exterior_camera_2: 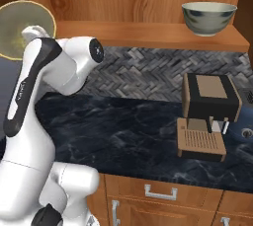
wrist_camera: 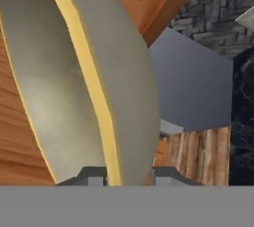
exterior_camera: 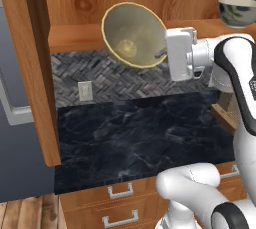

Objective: Move the bowls from the cabinet to the plates on the dining table.

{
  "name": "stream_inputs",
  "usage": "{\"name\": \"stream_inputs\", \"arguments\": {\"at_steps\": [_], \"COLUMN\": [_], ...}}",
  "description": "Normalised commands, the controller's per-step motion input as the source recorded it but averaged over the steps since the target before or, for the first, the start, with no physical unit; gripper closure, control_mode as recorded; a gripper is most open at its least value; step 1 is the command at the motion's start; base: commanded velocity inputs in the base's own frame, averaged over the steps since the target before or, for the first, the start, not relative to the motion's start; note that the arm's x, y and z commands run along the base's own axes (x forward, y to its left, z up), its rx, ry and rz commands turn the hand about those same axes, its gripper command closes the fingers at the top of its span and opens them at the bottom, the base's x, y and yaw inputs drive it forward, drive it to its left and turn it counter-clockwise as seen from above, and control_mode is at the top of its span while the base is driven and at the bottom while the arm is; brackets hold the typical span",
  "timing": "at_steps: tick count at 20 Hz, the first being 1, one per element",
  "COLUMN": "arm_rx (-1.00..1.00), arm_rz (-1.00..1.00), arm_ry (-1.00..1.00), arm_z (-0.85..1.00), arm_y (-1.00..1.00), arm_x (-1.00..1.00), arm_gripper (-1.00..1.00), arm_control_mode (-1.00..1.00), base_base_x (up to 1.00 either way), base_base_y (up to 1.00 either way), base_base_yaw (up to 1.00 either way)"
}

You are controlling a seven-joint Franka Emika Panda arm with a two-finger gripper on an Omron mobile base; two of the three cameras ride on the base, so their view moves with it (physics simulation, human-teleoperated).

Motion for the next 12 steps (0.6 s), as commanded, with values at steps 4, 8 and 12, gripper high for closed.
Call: {"name": "stream_inputs", "arguments": {"at_steps": [4, 8, 12], "arm_rx": [0.08, 0.02, 0.02], "arm_rz": [0.00, 0.00, 0.00], "arm_ry": [0.00, 0.00, 0.00], "arm_z": [-0.57, -0.68, -0.46], "arm_y": [-0.35, -0.34, -0.33], "arm_x": [-0.33, -0.13, -0.08], "arm_gripper": [1.00, 1.00, 1.00], "arm_control_mode": [-1.00, -1.00, -1.00], "base_base_x": [0.00, 0.00, 0.00], "base_base_y": [0.00, 0.00, 0.00], "base_base_yaw": [0.00, 0.00, 0.00]}}
